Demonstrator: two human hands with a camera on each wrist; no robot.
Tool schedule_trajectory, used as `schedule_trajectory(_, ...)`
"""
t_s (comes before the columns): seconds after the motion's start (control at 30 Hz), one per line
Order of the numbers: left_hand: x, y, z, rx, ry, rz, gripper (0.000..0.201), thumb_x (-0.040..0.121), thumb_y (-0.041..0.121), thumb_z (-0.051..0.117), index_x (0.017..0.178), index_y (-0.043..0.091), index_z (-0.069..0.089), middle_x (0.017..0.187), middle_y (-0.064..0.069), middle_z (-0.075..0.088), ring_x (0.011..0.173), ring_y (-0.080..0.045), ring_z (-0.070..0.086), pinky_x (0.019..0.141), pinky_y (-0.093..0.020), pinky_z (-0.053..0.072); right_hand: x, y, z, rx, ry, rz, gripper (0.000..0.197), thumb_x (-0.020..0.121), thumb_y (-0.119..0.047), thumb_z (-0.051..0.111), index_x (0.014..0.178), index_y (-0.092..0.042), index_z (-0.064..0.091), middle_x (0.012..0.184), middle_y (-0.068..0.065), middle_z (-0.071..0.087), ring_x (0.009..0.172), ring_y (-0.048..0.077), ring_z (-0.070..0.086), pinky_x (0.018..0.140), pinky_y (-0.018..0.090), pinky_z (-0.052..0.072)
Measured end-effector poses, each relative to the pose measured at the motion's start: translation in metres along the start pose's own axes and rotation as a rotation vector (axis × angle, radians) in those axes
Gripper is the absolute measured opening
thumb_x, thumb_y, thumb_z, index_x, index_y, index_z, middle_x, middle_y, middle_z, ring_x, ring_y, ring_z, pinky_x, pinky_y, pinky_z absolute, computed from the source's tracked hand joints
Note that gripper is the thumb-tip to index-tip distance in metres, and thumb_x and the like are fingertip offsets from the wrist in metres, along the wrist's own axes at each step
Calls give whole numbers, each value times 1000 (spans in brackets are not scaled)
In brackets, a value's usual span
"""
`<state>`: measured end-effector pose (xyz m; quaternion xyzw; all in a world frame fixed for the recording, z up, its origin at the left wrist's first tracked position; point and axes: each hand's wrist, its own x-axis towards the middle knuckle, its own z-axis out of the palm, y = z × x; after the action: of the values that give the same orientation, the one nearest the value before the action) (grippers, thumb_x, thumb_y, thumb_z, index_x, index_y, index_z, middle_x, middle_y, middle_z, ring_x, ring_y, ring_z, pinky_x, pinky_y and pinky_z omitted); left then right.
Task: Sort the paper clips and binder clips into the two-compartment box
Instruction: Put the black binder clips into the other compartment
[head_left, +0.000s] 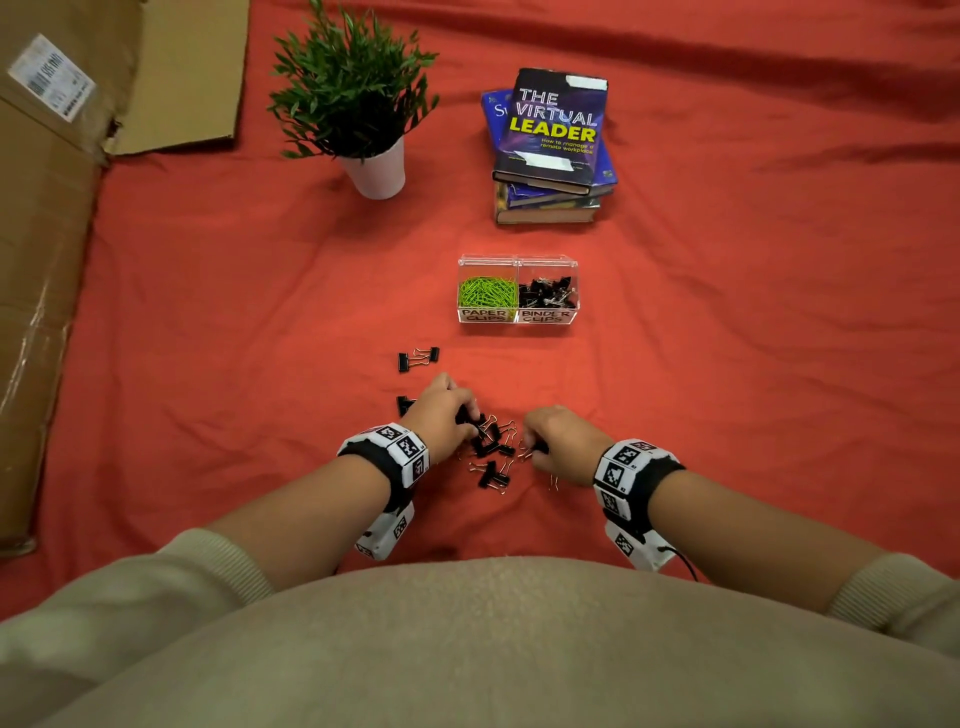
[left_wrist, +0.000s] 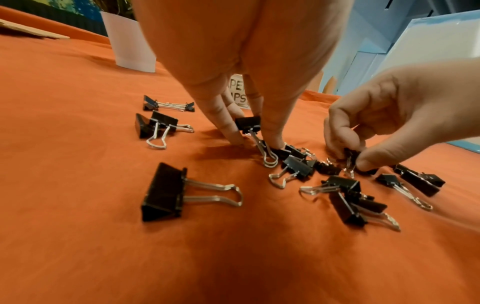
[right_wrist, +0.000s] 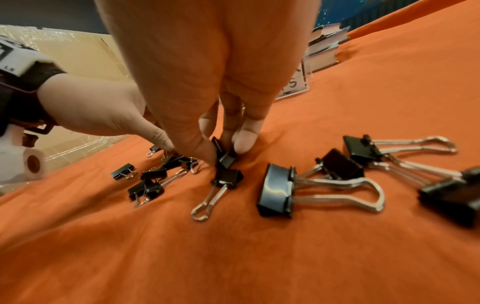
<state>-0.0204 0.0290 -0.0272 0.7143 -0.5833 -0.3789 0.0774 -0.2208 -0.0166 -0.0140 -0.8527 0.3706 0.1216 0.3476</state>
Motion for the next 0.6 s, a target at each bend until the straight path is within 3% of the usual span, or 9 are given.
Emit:
schedule_trajectory(0.07,1,1,-1,-25,19,-9,14,79,16,73,90,15,65,99,2,38,88,-13,45,80,-24,39,0,2,1,-34,20,20,14,78,-5,55,92,-8,58,96,7,62,94,22,53,86,21,29)
schedule_trajectory(0.17,4,2,-3,-64,56,-21,13,81,17,72,93,13,67,100,1,40,90,-13,46,86,-25,41,1,8,4,-39,19,45,15,77,-6,56,91,-11,58,97,5,62,97,22,55,100,29,28)
schedule_trajectory(0.27,9,3,-6,-103,108,-47,16,82,17,71,97,11,69,101,-2,43,95,-18,50,92,-27,42,-1,11,7,-29,64,32,15,76,-4,55,89,-10,59,99,8,55,97,24,50,86,28,37)
schedule_trajectory(0.33,12,5,-8,-95,113,-48,17,83,16,71,99,11,69,103,-4,48,99,-21,53,93,-28,42,-3,11,10,-39,78,4,16,76,-2,53,89,-9,58,101,9,52,96,24,46,78,25,33)
schedule_trajectory(0.47,17,10,-14,-57,84,-17,14,84,14,68,98,13,68,111,-7,56,107,-23,55,93,-25,39,-2,14,12,-84,46,-33,15,75,-3,52,88,-10,57,97,6,52,92,22,41,75,23,27)
schedule_trajectory(0.53,20,12,-15,-22,61,-28,16,85,14,66,101,15,67,119,-8,55,117,-24,52,97,-26,37,0,18,2,-22,75,-30,12,75,-4,55,82,-14,56,88,-2,51,88,17,43,78,23,31)
schedule_trajectory(0.6,22,14,-16,20,37,-26,21,86,12,65,106,16,66,122,-7,51,116,-23,51,98,-25,36,6,23,-17,112,207,7,13,74,-3,60,74,-15,55,75,-11,50,75,7,46,79,27,40)
